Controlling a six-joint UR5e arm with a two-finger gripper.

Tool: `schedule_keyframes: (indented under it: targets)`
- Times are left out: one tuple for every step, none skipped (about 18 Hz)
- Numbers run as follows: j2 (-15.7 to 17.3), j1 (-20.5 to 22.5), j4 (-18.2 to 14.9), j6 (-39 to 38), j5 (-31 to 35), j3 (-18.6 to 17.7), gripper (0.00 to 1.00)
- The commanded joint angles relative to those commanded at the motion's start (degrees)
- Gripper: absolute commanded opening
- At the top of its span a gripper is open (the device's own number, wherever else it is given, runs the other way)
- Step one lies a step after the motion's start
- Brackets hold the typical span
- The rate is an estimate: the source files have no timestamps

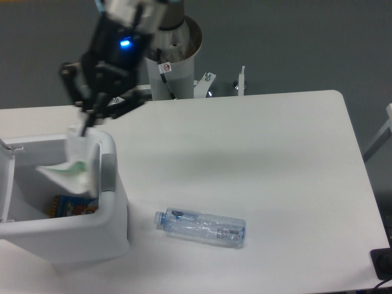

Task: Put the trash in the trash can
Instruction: 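Carry the wrapper over the white bin and open the gripper, then move the gripper to the clear water bottle's bottom end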

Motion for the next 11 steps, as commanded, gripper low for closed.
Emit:
schedule_keyframes:
  targets:
    - [-0.35, -0.09, 0.89, 0.0, 0.0, -0.01, 0.28]
    - [-0.79, -0.18, 2.2, 0.17, 0.44, -0.01, 0.85]
    - [-0.53, -0.18, 2.56, 0.0, 0.61, -0.18, 0.99]
    - [-0.09, -0.09, 2.56, -0.17, 0.53, -0.62, 1.0]
    - [0.17, -0.09, 2.48, -0.52, 0.53, -0.54, 1.0]
    - [0.17, -0.09, 2.48, -1.92, 0.53, -0.01, 1.0]
    - [0.09, -0.01, 2.48, -3.76, 0.61, 0.34, 1.0]
    - [-0.18, 0.78, 2.48, -6.22, 0.62, 0.6, 1.0]
    - [-0.27, 2.44, 2.48, -7.55, 0.7, 0.52, 1.0]
    - [-0.35, 4.72, 2.39, -9.99, 1.05, 0.26, 1.0]
    - [-0.7, 6.48, 2.48, -13.24, 1.75, -0.01, 1.0]
